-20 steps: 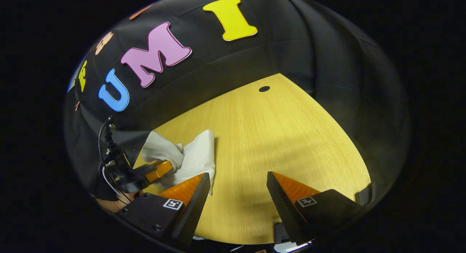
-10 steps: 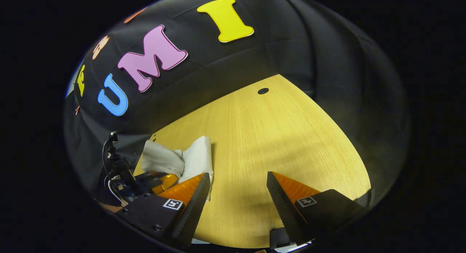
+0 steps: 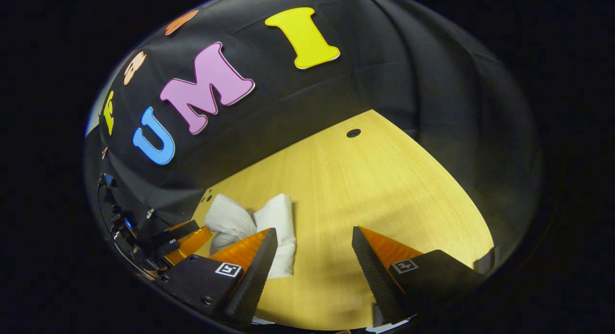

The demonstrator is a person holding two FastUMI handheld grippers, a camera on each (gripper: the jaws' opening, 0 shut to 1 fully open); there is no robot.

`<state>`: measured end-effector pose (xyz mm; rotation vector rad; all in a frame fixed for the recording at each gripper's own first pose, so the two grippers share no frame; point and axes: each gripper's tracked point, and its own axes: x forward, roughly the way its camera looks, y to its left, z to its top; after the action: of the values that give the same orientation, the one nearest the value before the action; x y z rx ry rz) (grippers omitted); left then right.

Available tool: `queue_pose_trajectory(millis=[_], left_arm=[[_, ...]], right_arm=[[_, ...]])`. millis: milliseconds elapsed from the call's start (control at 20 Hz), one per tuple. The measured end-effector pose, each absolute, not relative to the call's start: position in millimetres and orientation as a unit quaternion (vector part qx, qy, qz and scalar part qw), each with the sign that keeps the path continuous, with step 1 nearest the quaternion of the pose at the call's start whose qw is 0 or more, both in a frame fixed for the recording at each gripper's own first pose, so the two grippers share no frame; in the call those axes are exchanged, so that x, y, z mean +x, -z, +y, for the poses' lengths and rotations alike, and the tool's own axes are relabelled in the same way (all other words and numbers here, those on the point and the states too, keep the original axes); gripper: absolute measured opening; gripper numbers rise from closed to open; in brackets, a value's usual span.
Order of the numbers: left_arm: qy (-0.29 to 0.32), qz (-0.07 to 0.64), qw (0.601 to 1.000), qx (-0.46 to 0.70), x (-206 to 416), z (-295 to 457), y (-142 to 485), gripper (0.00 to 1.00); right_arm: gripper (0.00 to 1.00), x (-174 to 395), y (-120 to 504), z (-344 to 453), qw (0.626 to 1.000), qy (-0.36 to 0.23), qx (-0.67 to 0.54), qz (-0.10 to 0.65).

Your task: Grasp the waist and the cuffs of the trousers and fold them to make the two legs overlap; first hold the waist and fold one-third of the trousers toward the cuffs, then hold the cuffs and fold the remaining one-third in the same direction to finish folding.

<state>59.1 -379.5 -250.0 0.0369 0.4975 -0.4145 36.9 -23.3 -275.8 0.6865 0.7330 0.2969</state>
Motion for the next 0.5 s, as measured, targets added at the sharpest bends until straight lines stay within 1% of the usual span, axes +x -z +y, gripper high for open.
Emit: queue_pose_trajectory(millis=[150,350,450,500], left_arm=[[0.188,0.243,0.952,-0.005,57.7,-341.3,230.0,0.96],[0.127,0.261,0.954,-0.068,54.7,-275.7,220.3,0.96],[0.093,0.268,0.955,-0.089,48.0,-242.1,223.2,0.95],[0.08,0.273,0.954,-0.098,41.2,-228.2,224.2,0.95]], right_arm=[[0.96,36.6,248.6,-5.6,0.876,-0.147,0.324,0.327],[0.96,30.6,227.3,24.2,0.886,-0.16,0.302,0.314],[0.96,27.6,220.6,41.2,0.889,-0.169,0.29,0.312],[0.96,26.4,217.8,49.4,0.89,-0.174,0.285,0.31]])
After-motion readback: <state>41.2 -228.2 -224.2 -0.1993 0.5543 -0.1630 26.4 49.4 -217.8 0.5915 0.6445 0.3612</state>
